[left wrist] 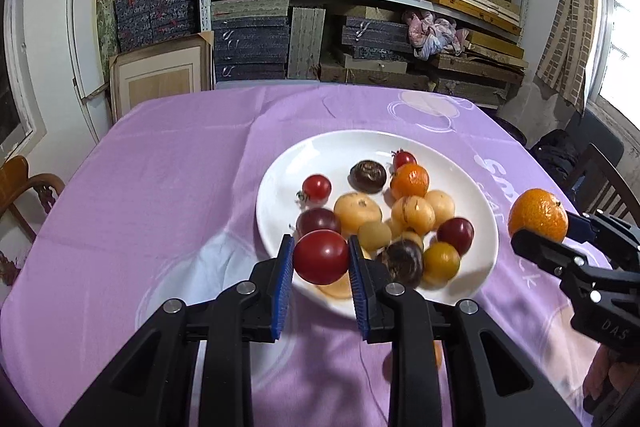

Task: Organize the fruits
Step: 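Carry the tomato and mandarin over the white plate and open both tools, then lift both open tools away from the white plate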

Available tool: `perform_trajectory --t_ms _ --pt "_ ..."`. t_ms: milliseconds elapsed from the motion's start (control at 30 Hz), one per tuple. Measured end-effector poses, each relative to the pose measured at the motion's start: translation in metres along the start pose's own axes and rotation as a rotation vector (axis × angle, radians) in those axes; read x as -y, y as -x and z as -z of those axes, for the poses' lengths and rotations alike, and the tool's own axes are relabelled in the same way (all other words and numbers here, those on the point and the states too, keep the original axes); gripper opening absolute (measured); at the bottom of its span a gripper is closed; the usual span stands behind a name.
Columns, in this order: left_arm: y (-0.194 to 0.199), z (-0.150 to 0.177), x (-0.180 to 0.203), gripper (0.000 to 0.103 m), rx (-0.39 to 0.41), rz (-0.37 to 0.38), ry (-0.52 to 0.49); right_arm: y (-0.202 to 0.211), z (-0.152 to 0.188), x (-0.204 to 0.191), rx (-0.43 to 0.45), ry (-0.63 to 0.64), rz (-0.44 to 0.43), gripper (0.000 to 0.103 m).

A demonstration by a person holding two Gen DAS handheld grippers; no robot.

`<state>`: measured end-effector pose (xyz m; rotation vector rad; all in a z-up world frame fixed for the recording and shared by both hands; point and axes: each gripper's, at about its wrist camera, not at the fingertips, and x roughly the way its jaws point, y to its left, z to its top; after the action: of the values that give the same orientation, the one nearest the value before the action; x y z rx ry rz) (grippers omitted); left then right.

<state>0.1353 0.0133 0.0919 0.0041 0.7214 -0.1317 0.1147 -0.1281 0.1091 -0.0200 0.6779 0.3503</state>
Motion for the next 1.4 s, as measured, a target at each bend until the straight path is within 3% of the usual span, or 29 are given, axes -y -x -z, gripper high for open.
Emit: perform_trajectory --t_ms 267,433,567,800,933,1033,1100,1233,1400 --pt "-0.077 -0.059 0.007 0.027 -0.048 -0.012 -0.004 -0.053 -0.023 0.004 -0.032 0.001 -0.004 0.048" --pt "-0.123 -0.071 0.006 0.027 -0.118 0.001 0.028 -0.076 -0.030 -0.011 -0.042 0.059 0.003 0.048" --pt "-0.135 -0.068 0.009 0.027 -0.121 -0.004 0.021 -0.089 -0.035 -0.014 -0.042 0.069 -0.008 0.048" --pt "-0.125 -0.062 0.008 0.040 -0.068 -0.053 -0.004 -0.095 -0.029 -0.016 -0.044 0.090 -0.001 0.049" --pt "-0.107 -0.058 0.006 0.055 -0.016 -0.092 0.002 -0.082 -0.028 -0.012 -0.018 0.081 -0.006 0.052" --pt "-0.088 -0.054 0.004 0.057 0.021 -0.117 -0.005 -0.065 -0.024 -0.010 -0.001 0.078 0.002 0.055" --pt "-0.072 -0.048 0.001 0.058 0.041 -0.117 0.000 -0.052 -0.018 -0.007 0.011 0.065 0.002 0.062" --pt "-0.039 -0.032 0.002 0.059 0.075 -0.134 -0.010 -0.020 0.002 -0.001 0.029 0.036 0.000 0.064" --pt "-0.002 -0.006 0.006 0.060 0.092 -0.143 -0.016 0.017 0.038 0.006 0.052 -0.010 0.012 0.077"
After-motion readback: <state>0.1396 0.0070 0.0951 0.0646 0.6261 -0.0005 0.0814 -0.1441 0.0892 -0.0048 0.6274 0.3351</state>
